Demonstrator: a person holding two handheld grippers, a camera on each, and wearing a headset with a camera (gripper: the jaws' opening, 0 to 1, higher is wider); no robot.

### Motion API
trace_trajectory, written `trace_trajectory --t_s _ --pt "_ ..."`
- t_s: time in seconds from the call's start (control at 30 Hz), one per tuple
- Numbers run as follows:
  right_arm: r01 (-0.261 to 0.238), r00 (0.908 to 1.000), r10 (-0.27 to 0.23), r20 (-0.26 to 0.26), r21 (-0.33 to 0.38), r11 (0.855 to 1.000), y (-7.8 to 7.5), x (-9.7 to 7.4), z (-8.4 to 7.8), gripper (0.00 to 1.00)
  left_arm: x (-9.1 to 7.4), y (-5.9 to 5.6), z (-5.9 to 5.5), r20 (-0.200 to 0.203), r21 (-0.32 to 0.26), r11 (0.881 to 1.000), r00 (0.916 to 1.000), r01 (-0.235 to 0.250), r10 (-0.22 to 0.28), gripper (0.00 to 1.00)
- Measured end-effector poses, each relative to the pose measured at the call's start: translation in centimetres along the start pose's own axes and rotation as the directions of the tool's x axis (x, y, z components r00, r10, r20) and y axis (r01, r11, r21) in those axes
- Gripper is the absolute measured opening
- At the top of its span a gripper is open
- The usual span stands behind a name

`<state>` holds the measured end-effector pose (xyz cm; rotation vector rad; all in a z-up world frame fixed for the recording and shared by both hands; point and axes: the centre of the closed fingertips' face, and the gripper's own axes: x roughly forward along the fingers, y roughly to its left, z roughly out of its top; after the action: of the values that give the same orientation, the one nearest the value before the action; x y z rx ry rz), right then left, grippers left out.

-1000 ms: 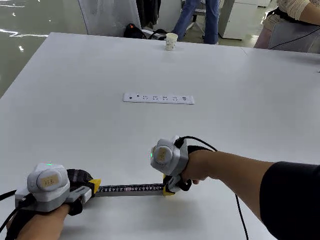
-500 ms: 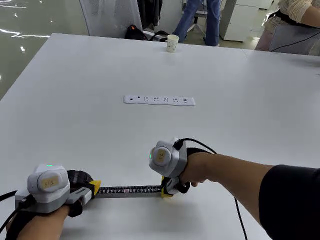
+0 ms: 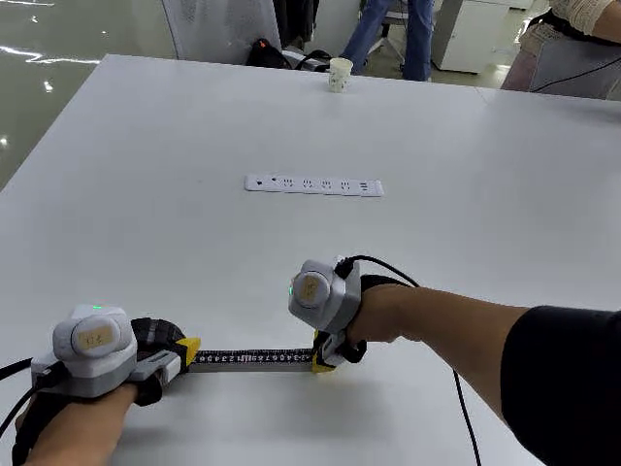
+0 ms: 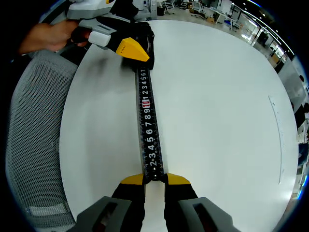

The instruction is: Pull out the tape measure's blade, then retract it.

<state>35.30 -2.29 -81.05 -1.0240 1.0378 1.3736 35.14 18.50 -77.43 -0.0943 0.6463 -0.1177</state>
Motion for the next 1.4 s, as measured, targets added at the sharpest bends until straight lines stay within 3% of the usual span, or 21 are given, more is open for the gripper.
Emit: trace_trajectory --t_s 1.4 --pt "-0.004 0.9998 0.004 0.021 0.007 1.000 0.3 0.2 1.4 0.11 0.1 -0.2 0.2 -0.013 0.020 1.000 0.9999 -0.006 0.006 0.63"
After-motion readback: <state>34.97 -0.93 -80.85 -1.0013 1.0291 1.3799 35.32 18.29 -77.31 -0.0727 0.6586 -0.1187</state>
